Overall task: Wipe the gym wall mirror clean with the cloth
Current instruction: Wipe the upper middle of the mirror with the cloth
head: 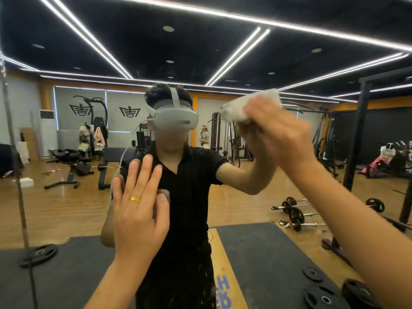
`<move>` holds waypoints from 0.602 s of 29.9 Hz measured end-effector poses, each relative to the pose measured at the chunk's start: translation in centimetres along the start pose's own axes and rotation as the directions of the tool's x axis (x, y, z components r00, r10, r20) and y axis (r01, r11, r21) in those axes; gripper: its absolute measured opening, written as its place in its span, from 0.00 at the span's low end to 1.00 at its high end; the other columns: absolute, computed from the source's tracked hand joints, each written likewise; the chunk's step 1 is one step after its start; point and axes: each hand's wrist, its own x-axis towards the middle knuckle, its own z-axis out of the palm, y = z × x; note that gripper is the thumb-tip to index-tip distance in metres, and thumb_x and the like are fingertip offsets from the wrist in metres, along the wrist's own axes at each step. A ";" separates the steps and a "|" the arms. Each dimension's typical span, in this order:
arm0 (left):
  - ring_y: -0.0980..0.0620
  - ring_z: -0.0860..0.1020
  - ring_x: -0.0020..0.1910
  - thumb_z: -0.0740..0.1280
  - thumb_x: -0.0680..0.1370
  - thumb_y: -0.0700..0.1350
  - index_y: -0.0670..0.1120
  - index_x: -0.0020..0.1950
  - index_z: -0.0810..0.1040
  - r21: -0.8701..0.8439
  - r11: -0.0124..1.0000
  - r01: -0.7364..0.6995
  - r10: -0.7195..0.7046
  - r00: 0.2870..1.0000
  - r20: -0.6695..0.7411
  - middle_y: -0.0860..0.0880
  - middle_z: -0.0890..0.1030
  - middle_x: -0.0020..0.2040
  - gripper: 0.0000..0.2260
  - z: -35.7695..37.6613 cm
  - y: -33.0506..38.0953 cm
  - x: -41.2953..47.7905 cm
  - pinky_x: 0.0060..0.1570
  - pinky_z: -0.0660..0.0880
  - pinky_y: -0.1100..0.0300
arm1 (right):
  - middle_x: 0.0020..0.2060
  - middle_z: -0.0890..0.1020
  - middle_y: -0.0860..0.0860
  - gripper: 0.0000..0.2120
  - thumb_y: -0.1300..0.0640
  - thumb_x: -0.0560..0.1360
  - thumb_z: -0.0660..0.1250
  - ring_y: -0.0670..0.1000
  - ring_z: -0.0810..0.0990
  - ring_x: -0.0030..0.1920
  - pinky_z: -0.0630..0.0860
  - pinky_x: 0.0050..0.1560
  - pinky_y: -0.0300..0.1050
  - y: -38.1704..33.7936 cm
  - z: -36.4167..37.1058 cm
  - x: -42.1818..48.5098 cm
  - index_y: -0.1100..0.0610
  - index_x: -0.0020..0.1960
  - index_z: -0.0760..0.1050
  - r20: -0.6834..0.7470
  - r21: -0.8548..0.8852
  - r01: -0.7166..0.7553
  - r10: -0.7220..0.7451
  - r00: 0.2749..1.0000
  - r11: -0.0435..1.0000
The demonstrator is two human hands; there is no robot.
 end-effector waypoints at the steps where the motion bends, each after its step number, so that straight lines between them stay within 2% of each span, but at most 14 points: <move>1: 0.46 0.57 0.82 0.59 0.81 0.42 0.41 0.75 0.72 -0.046 0.999 0.020 -0.020 1.000 0.007 0.43 0.66 0.80 0.21 0.0 1.0 0.0 0.82 0.48 0.45 | 0.64 0.82 0.60 0.15 0.57 0.84 0.68 0.59 0.84 0.60 0.84 0.55 0.55 1.6 -0.5 0.5 0.63 0.68 0.78 -0.040 -0.041 -0.058 0.056 0.998 0.997; 3: 0.46 0.57 0.82 0.59 0.81 0.41 0.41 0.74 0.72 -0.098 0.994 -0.039 0.041 0.999 0.015 0.43 0.66 0.79 0.21 0.4 3.5 0.1 0.82 0.49 0.46 | 0.61 0.83 0.61 0.16 0.55 0.86 0.63 0.58 0.86 0.53 0.85 0.51 0.53 2.6 -0.9 1.0 0.64 0.68 0.78 -0.101 -0.035 -0.197 0.193 0.976 0.980; 5: 0.47 0.58 0.82 0.59 0.81 0.40 0.42 0.75 0.70 -0.103 0.984 -0.149 0.152 0.988 0.028 0.44 0.66 0.79 0.22 1.6 5.8 0.3 0.81 0.50 0.44 | 0.61 0.83 0.62 0.16 0.55 0.87 0.61 0.58 0.87 0.50 0.85 0.49 0.52 0.7 -0.4 0.4 0.64 0.67 0.79 -0.120 0.032 -0.222 0.225 0.967 0.974; 7: 0.47 0.58 0.82 0.59 0.81 0.40 0.43 0.77 0.68 -0.092 0.977 -0.193 0.199 0.978 0.057 0.44 0.66 0.80 0.23 3.2 7.3 0.6 0.81 0.49 0.43 | 0.63 0.82 0.61 0.14 0.59 0.84 0.65 0.60 0.84 0.59 0.84 0.56 0.55 -0.7 0.1 -1.1 0.64 0.66 0.79 -0.066 0.080 -0.095 0.100 0.993 0.992; 9: 0.46 0.59 0.82 0.60 0.81 0.41 0.43 0.78 0.68 -0.053 0.980 -0.192 0.196 0.977 0.089 0.44 0.65 0.80 0.23 4.8 8.0 0.7 0.81 0.49 0.42 | 0.65 0.80 0.61 0.16 0.62 0.80 0.71 0.59 0.80 0.66 0.81 0.63 0.56 0.0 -0.5 -1.7 0.64 0.67 0.78 0.010 0.091 0.043 -0.044 0.999 0.995; 12: 0.46 0.59 0.82 0.62 0.81 0.44 0.42 0.78 0.69 0.079 0.975 -0.210 0.200 0.973 0.116 0.43 0.64 0.81 0.24 6.4 7.7 0.1 0.81 0.51 0.43 | 0.64 0.81 0.62 0.16 0.61 0.82 0.70 0.60 0.83 0.62 0.80 0.62 0.53 3.8 -1.4 -0.9 0.64 0.68 0.76 -0.003 0.062 0.109 -0.109 0.994 0.992; 15: 0.45 0.60 0.81 0.64 0.81 0.44 0.41 0.77 0.70 0.121 0.971 -0.205 0.195 0.977 0.085 0.43 0.66 0.80 0.24 6.9 7.6 -0.1 0.80 0.54 0.42 | 0.61 0.83 0.61 0.15 0.59 0.83 0.69 0.58 0.85 0.55 0.82 0.56 0.48 6.6 -2.1 -0.3 0.65 0.67 0.78 -0.068 -0.012 0.005 -0.006 0.998 1.000; 18: 0.45 0.60 0.81 0.63 0.81 0.44 0.41 0.77 0.70 0.141 0.969 -0.202 0.194 0.979 0.065 0.42 0.66 0.80 0.24 7.1 7.9 -0.2 0.80 0.54 0.42 | 0.55 0.84 0.60 0.17 0.54 0.87 0.61 0.54 0.84 0.49 0.78 0.53 0.38 5.8 -1.8 -0.5 0.66 0.67 0.78 -0.102 0.052 -0.191 0.196 0.975 0.980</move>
